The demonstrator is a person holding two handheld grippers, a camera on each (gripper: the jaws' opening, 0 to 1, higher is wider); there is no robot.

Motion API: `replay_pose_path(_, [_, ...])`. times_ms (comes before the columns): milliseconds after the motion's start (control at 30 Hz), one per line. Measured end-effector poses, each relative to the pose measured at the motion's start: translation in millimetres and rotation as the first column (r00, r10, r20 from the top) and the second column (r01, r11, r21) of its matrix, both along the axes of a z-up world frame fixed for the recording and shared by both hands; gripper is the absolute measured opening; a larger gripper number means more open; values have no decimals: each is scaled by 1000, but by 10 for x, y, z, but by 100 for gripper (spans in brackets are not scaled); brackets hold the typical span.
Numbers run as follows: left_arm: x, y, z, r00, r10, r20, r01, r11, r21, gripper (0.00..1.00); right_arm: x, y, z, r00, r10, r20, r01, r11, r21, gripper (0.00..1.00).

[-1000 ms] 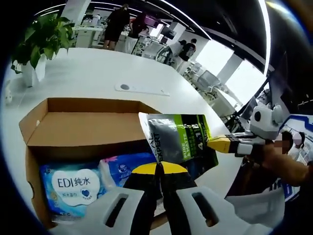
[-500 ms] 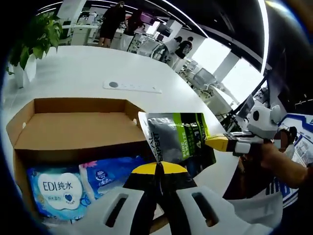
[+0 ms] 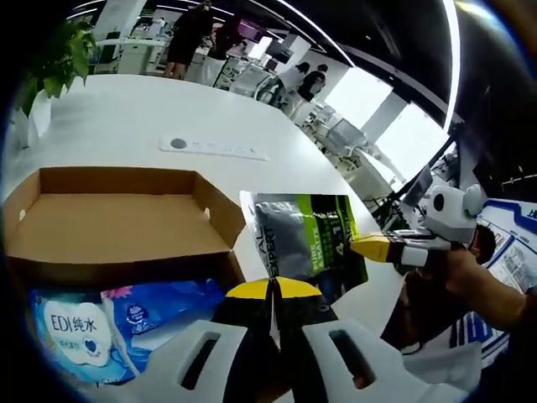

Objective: Operate the shoe box by opening the lid, removing the specified soft item, and placing it in the target area until the item is outside and the box remains undamaged.

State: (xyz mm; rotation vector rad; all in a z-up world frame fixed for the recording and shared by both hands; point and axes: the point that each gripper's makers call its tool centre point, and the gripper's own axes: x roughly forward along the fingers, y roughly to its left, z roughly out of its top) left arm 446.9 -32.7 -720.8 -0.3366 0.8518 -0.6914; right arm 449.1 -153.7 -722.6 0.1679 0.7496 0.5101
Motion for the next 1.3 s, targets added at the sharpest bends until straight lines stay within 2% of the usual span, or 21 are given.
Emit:
replay_pose_path(367, [39, -209, -56, 1000, -21, -11, 21, 1000, -7, 0, 34, -211, -61, 999, -33, -5, 32, 999, -15, 0])
replay_pose_path(733, [113, -385, -223, 998, -54, -11, 54, 998, 36, 0, 102, -382, -243, 998, -59, -30, 58, 997, -43, 0])
replay_pose_path(1100, [198, -449, -536, 994, -108, -21, 109, 985, 130, 0, 179, -449, -482, 998, -38, -46, 34, 995, -97, 0])
replay_pose_path(1300, [219, -462, -616, 991, -135, -12, 134, 972, 192, 0, 219, -453, -619, 997, -42, -65, 35, 992, -118, 0])
